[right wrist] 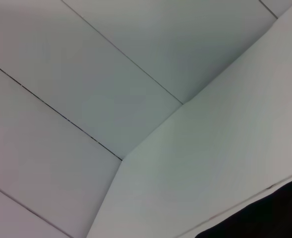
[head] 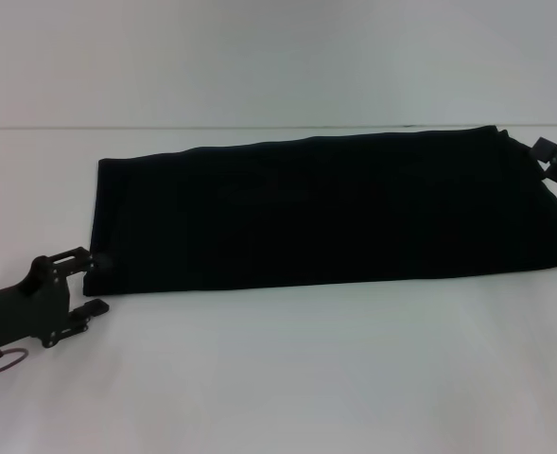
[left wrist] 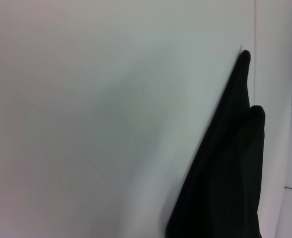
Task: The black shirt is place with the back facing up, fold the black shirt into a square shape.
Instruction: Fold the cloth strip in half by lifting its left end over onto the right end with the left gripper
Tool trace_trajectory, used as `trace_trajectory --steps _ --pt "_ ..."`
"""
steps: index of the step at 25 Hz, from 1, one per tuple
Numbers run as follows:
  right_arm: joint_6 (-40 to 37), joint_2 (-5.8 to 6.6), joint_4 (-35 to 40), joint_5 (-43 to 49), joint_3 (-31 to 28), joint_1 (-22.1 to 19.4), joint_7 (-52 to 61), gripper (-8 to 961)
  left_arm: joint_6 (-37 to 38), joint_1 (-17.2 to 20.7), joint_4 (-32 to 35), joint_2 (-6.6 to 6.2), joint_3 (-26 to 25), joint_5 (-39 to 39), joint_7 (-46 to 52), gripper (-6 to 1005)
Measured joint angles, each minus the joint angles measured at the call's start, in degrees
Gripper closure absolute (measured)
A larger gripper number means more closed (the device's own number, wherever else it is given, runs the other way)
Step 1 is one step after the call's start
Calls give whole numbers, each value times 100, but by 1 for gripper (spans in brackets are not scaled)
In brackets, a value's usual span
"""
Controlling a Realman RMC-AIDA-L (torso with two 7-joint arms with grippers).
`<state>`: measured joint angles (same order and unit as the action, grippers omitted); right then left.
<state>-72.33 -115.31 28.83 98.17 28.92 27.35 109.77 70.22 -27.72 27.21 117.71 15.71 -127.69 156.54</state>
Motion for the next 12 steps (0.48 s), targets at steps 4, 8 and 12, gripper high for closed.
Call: trace_trajectory --steps 4,8,12 --pt "1 -1 0 0 -9 -11 0 224 -171 -133 -125 0 12 -5 4 337" --pt "0 -6 0 0 -29 -22 0 224 -442 -354 -335 -4 79 -5 -18 339" --pt "-23 -16 0 0 -68 -32 0 225 -720 -606 -470 5 214 -5 -25 341"
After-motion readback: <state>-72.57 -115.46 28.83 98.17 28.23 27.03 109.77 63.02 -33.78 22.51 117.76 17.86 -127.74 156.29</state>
